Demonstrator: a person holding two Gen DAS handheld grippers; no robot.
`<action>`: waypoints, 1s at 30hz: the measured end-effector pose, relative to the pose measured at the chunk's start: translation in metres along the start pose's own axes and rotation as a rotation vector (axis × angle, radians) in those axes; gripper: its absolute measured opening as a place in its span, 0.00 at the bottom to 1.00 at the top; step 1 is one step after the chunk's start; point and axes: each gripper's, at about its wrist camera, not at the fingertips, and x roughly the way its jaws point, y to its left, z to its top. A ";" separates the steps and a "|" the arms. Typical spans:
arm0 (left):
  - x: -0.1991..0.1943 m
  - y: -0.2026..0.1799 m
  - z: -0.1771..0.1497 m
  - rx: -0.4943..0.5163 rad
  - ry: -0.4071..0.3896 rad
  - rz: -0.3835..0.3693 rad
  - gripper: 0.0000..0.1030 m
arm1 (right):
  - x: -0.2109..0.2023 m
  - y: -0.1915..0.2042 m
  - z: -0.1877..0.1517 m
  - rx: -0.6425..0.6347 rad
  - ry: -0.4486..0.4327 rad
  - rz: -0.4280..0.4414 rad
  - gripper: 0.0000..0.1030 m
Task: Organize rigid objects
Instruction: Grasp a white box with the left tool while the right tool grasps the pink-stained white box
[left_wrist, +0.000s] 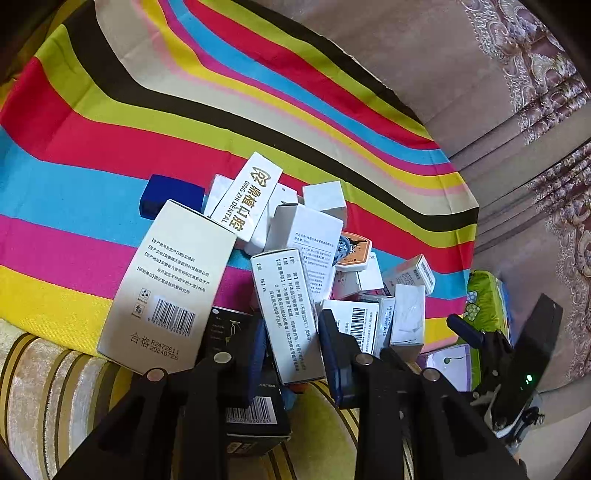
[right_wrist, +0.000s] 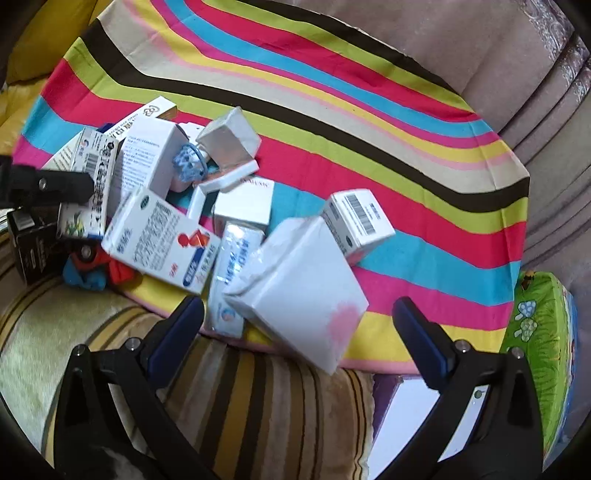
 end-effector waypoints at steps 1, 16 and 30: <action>0.000 -0.001 -0.001 0.002 -0.004 0.001 0.28 | 0.002 0.002 0.002 -0.001 0.005 -0.005 0.99; -0.020 -0.008 -0.014 0.053 -0.098 0.002 0.26 | -0.010 -0.059 -0.023 0.326 -0.039 0.223 0.50; -0.049 -0.051 -0.027 0.170 -0.236 -0.059 0.26 | -0.046 -0.124 -0.073 0.576 -0.153 0.361 0.42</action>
